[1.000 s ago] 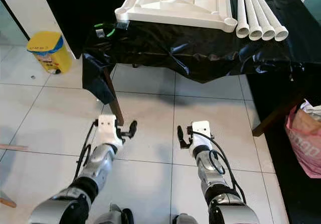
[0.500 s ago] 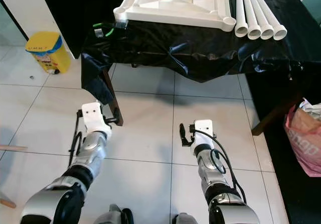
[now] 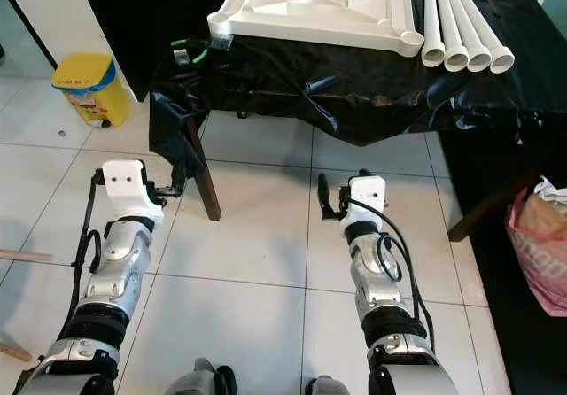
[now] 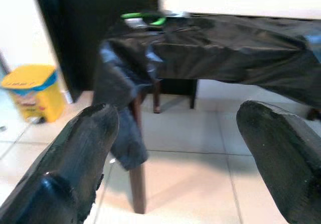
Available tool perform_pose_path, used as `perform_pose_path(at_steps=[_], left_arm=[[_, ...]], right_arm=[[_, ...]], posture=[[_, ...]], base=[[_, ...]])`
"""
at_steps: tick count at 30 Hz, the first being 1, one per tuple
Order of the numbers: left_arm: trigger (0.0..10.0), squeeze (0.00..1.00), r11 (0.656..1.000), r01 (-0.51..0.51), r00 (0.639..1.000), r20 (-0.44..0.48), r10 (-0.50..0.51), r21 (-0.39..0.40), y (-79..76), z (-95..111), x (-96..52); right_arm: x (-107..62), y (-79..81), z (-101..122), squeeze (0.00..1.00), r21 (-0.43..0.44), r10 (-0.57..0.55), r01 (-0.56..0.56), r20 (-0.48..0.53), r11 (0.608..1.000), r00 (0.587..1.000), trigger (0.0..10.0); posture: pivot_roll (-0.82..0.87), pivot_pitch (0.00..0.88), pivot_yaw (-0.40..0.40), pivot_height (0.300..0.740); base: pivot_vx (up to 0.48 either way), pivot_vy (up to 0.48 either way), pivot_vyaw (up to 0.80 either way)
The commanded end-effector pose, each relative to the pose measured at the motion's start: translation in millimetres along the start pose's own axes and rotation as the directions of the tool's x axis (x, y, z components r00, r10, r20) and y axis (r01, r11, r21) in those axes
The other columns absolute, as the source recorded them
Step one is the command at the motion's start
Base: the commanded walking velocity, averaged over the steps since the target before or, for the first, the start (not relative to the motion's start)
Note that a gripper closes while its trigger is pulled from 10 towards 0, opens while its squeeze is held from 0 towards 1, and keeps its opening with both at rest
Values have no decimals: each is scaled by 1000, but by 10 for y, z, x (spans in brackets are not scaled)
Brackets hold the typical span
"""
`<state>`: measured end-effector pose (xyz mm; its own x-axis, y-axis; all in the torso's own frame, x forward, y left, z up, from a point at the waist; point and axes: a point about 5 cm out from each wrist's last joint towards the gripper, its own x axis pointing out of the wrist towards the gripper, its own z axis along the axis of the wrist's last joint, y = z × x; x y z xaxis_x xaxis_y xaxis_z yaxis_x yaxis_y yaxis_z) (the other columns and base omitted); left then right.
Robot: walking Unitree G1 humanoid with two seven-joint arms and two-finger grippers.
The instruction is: Building children table
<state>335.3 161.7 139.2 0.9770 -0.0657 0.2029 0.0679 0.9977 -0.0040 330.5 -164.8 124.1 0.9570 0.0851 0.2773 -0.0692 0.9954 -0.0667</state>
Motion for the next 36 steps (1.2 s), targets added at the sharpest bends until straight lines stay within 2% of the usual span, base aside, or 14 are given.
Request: perform_pose_path(at_steps=[1, 10, 16, 36], left_arm=[[10000, 0, 998, 70, 997, -12, -70, -7, -20, -21, -72], [10000, 0, 995, 97, 995, -33, -96, 12, -42, -16, -183], [10000, 0, 996, 94, 995, -31, -93, 4, -33, 27, -135], [10000, 0, 996, 81, 996, -40, -82, -32, -57, 54, -134]], right_arm=[[-24, 11, 77, 0, 2, 16, -16, 33, 1000, 999, 10000], [-98, 11, 141, 0, 10, 7, -7, 43, 1000, 999, 10000], [-90, 46, 119, 0, 2, 22, -22, 30, 1000, 999, 10000], [-80, 118, 109, 0, -23, 53, -53, -4, 998, 999, 10000]], posture=[[-14, 116, 20, 740], [-11, 106, 20, 740], [-4, 110, 17, 740], [0, 116, 10, 740]], base=[[0, 0, 0], [0, 0, 0], [0, 0, 0], [0, 0, 0]])
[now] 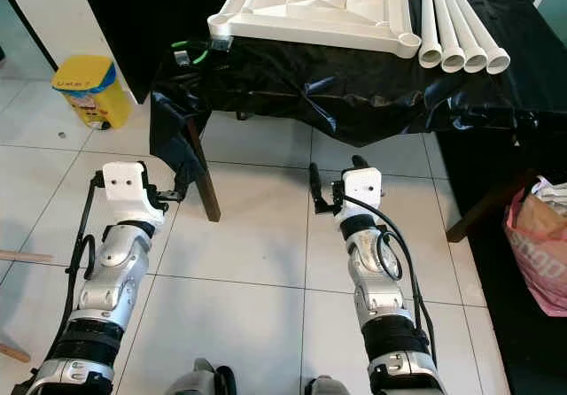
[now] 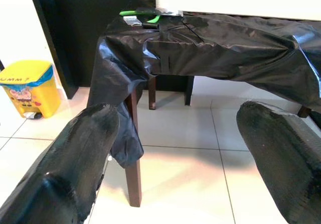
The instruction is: Building children table
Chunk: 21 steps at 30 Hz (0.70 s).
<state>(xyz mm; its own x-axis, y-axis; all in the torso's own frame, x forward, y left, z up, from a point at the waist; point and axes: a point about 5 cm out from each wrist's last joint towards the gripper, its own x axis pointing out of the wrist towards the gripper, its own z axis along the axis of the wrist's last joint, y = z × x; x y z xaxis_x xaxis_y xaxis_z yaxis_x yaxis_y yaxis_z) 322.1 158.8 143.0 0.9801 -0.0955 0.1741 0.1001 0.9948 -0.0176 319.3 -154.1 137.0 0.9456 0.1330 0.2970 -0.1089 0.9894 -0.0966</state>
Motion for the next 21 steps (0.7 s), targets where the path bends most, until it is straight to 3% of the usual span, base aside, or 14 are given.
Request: perform_pose_path(at_steps=[1, 21], left_arm=[[10000, 0, 999, 52, 999, -12, -53, -11, -19, -10, -13], [10000, 0, 997, 70, 997, -21, -71, -7, -50, 1, 4]], right_arm=[[-19, 13, -51, 0, -5, 6, -6, -29, 1000, 1000, 10000], [-11, 33, -55, 0, -14, 8, -8, -44, 1000, 999, 10000]], posture=[[0, 116, 10, 740], [-1, 126, 12, 740]], base=[[0, 0, 0], [283, 0, 0]])
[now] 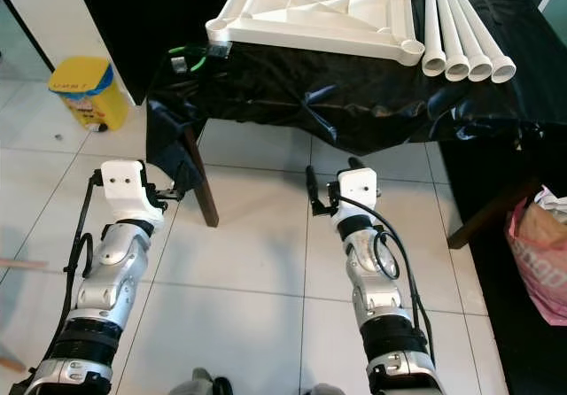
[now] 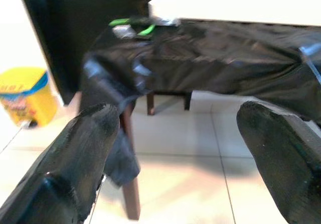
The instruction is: Building children table
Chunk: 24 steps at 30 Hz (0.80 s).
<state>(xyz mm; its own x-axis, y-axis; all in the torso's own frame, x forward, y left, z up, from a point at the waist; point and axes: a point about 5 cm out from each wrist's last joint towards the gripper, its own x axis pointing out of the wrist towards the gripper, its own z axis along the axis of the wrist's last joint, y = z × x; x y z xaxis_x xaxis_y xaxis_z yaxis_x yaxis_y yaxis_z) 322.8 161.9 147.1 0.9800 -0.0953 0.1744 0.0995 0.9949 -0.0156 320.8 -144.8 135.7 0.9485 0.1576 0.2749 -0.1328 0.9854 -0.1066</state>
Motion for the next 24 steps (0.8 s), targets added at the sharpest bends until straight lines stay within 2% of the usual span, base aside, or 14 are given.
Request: perform_pose_path(at_steps=[1, 24], left_arm=[[10000, 0, 997, 71, 997, -21, -71, -9, -81, -39, -8], [10000, 0, 997, 76, 997, -18, -76, -10, -86, -27, -2]], right_arm=[[-34, -58, -44, 0, -11, -18, 18, -24, 1000, 1000, 10000], [-34, -72, -43, 0, -23, -16, 16, -26, 1000, 1000, 10000]], posture=[[-1, 126, 12, 740], [-6, 115, 8, 740]], base=[[311, 0, 0], [313, 0, 0]])
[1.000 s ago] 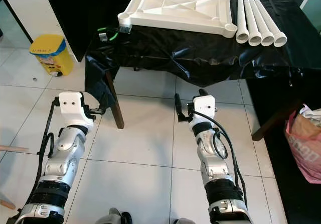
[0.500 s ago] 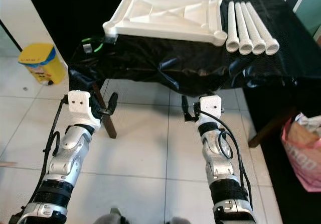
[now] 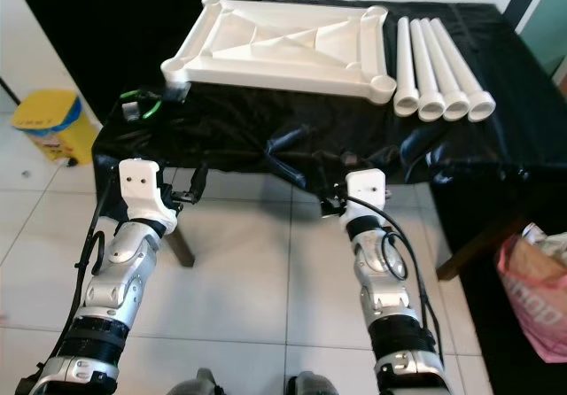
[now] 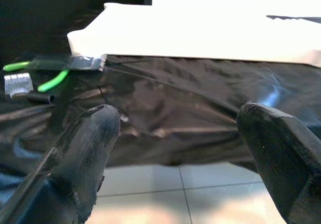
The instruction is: Building children table
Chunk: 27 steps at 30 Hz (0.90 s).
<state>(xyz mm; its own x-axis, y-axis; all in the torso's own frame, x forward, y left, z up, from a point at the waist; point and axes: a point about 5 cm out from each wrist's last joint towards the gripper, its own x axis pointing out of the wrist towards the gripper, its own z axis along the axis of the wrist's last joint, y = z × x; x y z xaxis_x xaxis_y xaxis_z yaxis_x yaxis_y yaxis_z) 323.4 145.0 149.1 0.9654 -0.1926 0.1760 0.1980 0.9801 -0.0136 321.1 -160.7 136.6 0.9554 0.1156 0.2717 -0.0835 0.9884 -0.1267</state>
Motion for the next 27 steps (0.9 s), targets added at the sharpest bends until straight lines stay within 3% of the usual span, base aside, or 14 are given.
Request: perform_pose_path(at_steps=[1, 12, 27], left_arm=[[10000, 0, 1000, -22, 1000, -19, 23, 6, 79, -39, -34], [10000, 0, 1000, -28, 999, -22, 28, 5, 91, -47, -58], [10000, 0, 999, -30, 999, -15, 30, 11, 118, -26, -60]], right_arm=[[-18, 86, -38, 0, 10, 26, -26, -17, 1000, 1000, 10000], [-37, 76, -62, 0, -1, 47, -47, -32, 999, 998, 10000], [-42, 52, -35, 0, -3, 56, -56, -18, 998, 998, 10000]], posture=[[-6, 115, 8, 740], [-5, 104, 2, 740], [-11, 98, 1, 740]], base=[[311, 0, 0], [314, 0, 0], [314, 0, -521]])
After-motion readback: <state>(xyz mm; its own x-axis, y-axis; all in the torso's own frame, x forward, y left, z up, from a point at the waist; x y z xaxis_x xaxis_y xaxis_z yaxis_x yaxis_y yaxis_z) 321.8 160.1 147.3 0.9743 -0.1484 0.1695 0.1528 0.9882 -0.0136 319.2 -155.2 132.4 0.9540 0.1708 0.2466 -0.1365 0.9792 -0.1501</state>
